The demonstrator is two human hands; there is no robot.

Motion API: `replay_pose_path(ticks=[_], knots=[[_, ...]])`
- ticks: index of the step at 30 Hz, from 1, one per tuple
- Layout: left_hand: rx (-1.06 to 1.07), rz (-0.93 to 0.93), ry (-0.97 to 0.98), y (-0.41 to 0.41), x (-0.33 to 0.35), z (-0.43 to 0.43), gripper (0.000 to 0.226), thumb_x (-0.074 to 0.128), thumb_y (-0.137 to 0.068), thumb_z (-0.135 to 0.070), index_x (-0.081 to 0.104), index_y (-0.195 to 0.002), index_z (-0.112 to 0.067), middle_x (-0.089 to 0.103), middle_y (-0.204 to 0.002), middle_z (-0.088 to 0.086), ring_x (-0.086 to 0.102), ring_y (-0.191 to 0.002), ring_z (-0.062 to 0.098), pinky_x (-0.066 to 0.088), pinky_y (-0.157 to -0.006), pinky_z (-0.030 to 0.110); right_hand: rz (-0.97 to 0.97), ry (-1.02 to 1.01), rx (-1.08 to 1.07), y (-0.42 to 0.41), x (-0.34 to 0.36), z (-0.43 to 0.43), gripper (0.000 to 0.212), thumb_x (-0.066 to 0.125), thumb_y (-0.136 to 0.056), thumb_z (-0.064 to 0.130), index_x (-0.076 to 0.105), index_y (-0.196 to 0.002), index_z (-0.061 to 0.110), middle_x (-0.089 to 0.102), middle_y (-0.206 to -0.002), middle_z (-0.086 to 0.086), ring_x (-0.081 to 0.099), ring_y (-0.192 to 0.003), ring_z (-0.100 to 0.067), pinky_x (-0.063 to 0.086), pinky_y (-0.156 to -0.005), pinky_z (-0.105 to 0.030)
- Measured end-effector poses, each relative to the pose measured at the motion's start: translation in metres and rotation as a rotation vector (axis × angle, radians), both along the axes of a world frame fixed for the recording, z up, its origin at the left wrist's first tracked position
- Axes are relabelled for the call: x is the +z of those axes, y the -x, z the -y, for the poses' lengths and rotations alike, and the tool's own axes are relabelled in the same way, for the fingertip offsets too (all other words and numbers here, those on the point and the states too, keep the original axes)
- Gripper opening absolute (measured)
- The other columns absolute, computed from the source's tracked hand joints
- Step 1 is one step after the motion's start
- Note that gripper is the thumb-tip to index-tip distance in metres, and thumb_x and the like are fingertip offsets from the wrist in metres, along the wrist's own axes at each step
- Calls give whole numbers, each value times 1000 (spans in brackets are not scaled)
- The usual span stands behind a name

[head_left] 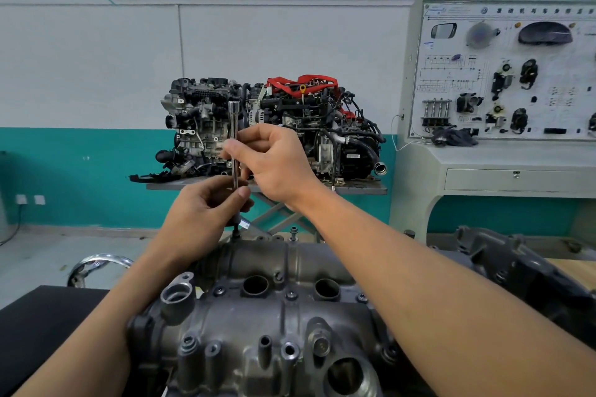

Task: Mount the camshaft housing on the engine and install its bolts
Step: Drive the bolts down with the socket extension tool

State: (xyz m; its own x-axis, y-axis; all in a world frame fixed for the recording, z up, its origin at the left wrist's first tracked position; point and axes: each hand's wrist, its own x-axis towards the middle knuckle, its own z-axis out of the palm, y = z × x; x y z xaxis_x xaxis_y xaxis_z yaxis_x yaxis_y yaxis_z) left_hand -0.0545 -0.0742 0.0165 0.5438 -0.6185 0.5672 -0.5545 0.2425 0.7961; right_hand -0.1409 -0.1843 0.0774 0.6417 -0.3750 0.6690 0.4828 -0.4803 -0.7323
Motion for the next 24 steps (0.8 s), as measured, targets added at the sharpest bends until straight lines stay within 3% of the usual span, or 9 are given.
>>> replay_pose_path(ticks=[2,4,8,11,13,16,21,24], knots=[[40,1,26,0,0,0,15,68,-91,-22,69,-101,-11,78,-84,5,74,-80,24,62,-77,41,21,-6,-23,0,-1,1,11,74,-87,9,63,-84,7,73,-80,-16,55,-45,-4,47,-46,-19],[68,-14,61,0,-1,1,15,69,-90,-21,68,-96,-6,78,-79,7,74,-73,20,63,-74,39,23,-4,-25,0,0,0,10,73,-88,10,65,-87,4,73,-86,-22,56,-47,-3,47,-49,-17],[36,-27,76,0,-2,0,11,63,-95,-15,73,-98,-11,77,-82,7,75,-79,17,63,-74,36,-54,-18,61,4,2,-4,19,54,-100,12,67,-102,-2,71,-93,-15,48,-47,-13,40,-40,-16],[15,-12,44,-1,-2,-1,16,57,-99,-15,73,-102,-17,77,-87,7,74,-84,16,62,-78,38,-66,-7,68,4,2,-5,18,49,-102,8,66,-96,5,72,-102,-23,47,-45,-13,40,-40,-16],[5,-17,32,0,-1,-2,18,55,-100,-14,73,-104,-17,77,-89,6,74,-88,18,61,-80,41,-55,31,41,2,1,-3,18,53,-100,7,66,-89,9,73,-94,-20,47,-44,-13,43,-44,-19],[-6,-21,46,1,0,-2,16,59,-97,-19,72,-106,-16,78,-89,6,74,-88,19,62,-80,41,-36,32,0,-1,0,1,11,61,-96,10,68,-93,2,73,-82,-8,51,-45,-8,47,-48,-22],[34,2,70,1,-1,-2,32,69,-84,-29,69,-108,-8,78,-86,5,76,-83,17,63,-77,38,17,35,-35,-3,-2,3,13,70,-90,9,68,-94,-3,72,-78,-9,59,-48,1,46,-50,-13],[39,-23,94,0,-1,-2,34,71,-77,-31,68,-103,-9,78,-83,5,76,-79,18,63,-72,34,41,28,-46,-2,-2,4,10,76,-85,9,67,-86,5,71,-73,-6,59,-48,2,45,-50,-11]])
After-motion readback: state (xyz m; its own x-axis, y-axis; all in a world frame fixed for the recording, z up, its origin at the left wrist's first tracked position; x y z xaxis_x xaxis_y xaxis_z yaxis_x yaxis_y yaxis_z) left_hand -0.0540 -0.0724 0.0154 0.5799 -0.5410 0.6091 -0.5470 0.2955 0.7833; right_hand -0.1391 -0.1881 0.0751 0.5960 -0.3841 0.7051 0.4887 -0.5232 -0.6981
